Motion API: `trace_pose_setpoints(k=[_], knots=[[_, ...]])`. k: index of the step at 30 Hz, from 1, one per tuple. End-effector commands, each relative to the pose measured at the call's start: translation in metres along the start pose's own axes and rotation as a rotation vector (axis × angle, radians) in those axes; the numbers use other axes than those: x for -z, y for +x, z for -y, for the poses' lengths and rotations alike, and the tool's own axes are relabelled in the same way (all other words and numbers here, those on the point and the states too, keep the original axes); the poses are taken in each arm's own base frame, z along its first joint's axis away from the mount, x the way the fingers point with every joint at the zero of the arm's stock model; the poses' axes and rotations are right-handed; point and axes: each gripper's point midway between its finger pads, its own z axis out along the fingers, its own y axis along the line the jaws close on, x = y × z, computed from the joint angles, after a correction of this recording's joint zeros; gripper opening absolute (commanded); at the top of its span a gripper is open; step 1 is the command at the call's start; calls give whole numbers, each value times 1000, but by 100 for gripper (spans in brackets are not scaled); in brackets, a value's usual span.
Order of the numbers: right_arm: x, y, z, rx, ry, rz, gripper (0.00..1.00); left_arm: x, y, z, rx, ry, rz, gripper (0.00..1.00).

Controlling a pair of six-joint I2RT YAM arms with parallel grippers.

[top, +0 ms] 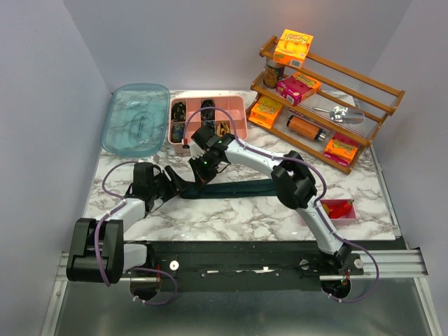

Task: Roll the ties
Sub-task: Roll the tie at the center of the board.

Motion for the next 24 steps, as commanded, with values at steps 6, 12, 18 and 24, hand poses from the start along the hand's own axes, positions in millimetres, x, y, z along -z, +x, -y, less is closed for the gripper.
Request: trace_pose_setpoints(k=[6, 12, 18, 24], knots=[[-17, 6, 13, -19, 19, -15, 1, -4, 8, 4, -1, 85, -3, 58], [-17, 4, 10, -16, 7, -14, 1, -4, 6, 6, 1, 103, 17, 42], [-14, 2, 8, -17, 0, -9, 1, -4, -1, 13, -16, 111, 14, 29], [-14, 2, 7, -20, -5, -8, 1, 0, -8, 17, -43, 68, 18, 22]])
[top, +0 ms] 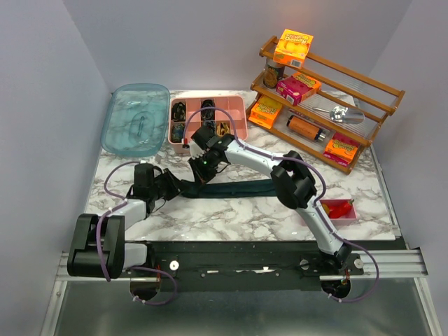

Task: Roll the ties
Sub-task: Roll the tie at the center of the board.

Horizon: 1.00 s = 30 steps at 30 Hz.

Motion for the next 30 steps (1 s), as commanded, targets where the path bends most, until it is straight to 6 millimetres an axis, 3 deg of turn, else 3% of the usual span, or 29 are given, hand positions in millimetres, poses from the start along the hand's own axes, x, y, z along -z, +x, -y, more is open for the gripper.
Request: trace_pose_setpoints(k=[1, 7, 12, 13, 16, 30], knots=[[-12, 5, 6, -17, 0, -22, 1, 3, -15, 15, -68, -11, 21, 21], [-14, 4, 6, -23, -8, -21, 1, 3, -20, 28, -147, -87, 21, 18], [-15, 2, 6, -27, -9, -15, 1, -2, -6, 37, -252, -179, -24, 15], [-15, 1, 6, -27, -10, -13, 1, -3, -13, 40, -268, -205, 1, 15], [-16, 1, 5, -27, -10, -13, 1, -4, -9, 43, -297, -245, -14, 12], [-14, 2, 8, -32, 5, -10, 1, -4, -10, 42, -376, -381, -16, 6]])
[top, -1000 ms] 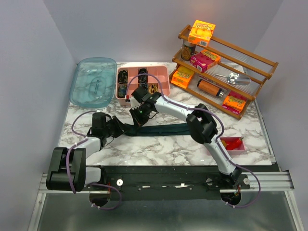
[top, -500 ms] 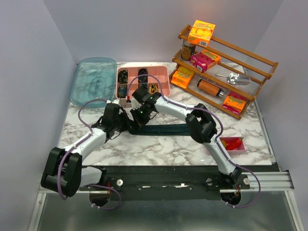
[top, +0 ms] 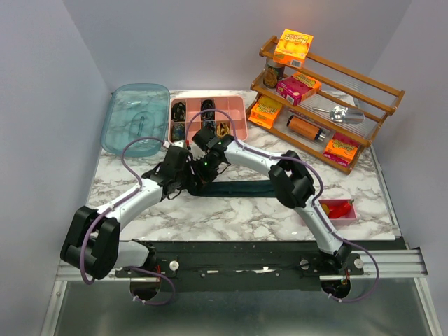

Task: Roll the ties
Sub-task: Roll the tie at the center of the board.

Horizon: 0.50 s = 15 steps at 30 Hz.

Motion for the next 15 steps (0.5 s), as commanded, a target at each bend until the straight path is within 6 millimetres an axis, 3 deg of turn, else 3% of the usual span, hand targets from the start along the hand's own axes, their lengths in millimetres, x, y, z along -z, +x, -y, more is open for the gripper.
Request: trace_pose_setpoints(k=[1, 10, 15], knots=[[-4, -6, 0, 11, 12, 21, 1, 3, -12, -1, -29, -59, 31, 6], [42, -25, -4, 9, 35, 114, 1, 13, -15, -22, -114, -225, 23, 4], [67, -32, 9, -30, 52, 157, 1, 14, -13, -36, -167, -344, 10, 2]])
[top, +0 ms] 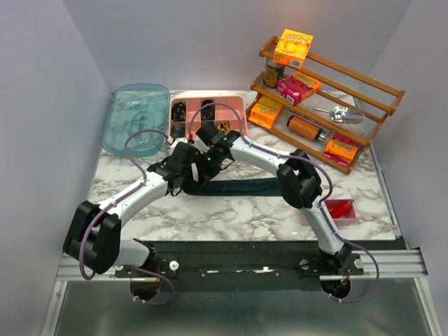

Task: Roll the ties
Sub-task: Roll the tie at the center of the board.

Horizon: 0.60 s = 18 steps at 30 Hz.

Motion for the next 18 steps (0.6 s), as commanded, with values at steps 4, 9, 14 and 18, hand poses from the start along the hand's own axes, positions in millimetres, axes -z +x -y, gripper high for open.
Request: trace_pose_setpoints(k=[4, 9, 14, 18], knots=[[48, -23, 24, -36, 57, 111, 1, -1, 1, -24, -121, -222, -10, 1], [53, -17, 38, -64, 70, 106, 1, -5, 6, -23, -210, -300, -36, 0], [51, -12, 43, -79, 71, 95, 1, -9, 7, -11, -248, -301, -39, 0], [52, -12, 46, -82, 76, 96, 1, -17, 19, -5, -266, -292, -73, 1]])
